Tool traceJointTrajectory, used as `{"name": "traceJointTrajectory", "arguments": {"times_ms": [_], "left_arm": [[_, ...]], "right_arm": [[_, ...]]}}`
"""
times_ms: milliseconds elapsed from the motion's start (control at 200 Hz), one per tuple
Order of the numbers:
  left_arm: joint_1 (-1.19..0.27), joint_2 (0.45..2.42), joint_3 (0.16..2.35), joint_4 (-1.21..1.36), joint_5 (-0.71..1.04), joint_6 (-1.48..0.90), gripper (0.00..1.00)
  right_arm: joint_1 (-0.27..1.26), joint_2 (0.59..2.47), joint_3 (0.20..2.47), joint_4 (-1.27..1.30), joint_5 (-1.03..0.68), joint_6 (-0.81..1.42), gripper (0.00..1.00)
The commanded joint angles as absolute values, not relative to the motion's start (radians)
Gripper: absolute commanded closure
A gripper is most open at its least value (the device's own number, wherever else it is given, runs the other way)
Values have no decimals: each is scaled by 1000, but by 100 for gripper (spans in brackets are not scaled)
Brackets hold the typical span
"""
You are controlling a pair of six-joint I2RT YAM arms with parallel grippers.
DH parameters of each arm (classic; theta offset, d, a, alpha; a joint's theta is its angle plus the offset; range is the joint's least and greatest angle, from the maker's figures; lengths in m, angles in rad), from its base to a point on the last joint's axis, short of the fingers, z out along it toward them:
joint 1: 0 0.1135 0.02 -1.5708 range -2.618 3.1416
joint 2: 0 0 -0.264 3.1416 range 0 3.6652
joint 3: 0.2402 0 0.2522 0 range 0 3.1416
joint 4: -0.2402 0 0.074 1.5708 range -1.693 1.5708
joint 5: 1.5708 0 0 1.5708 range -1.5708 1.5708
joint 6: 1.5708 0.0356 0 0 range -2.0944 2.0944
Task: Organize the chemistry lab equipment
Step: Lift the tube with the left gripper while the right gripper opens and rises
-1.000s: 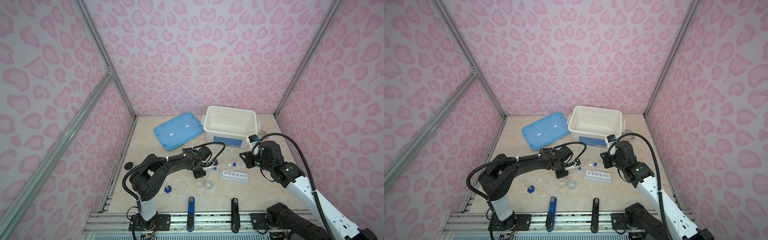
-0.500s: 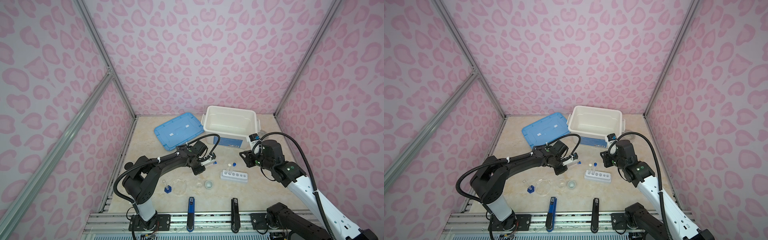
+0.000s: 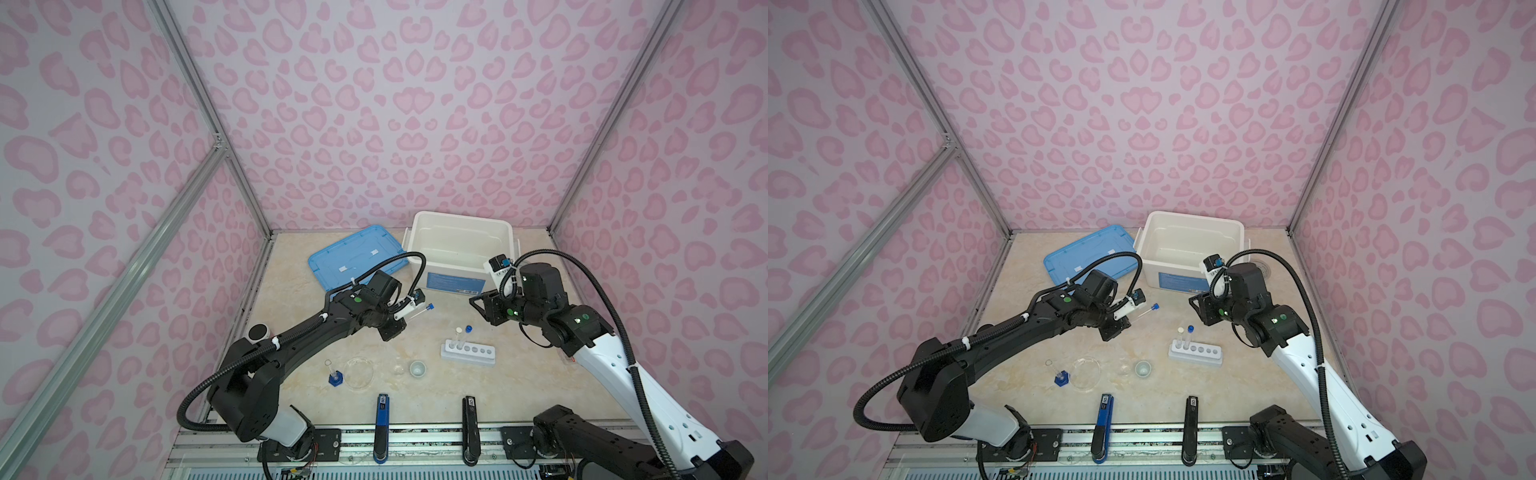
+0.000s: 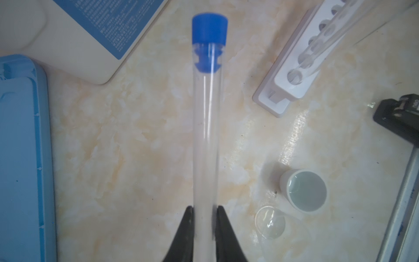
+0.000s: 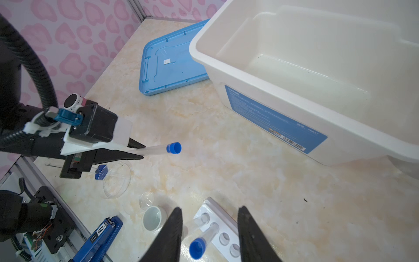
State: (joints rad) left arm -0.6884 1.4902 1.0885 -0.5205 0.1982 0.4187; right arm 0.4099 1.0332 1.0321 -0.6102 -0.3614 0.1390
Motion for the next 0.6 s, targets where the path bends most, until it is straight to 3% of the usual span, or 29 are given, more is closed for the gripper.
{"name": "traceJointTrajectory", "arguments": {"times_ms": [0,595], "left_arm": [[-684,1432,1080,-493,233,401,94],[-678,1250,1059,-459,323,387,94]], "right_arm": [[425,1056,1064,-615,-448,126,54],[552,1233,1255,-706,-535,60,46]]}}
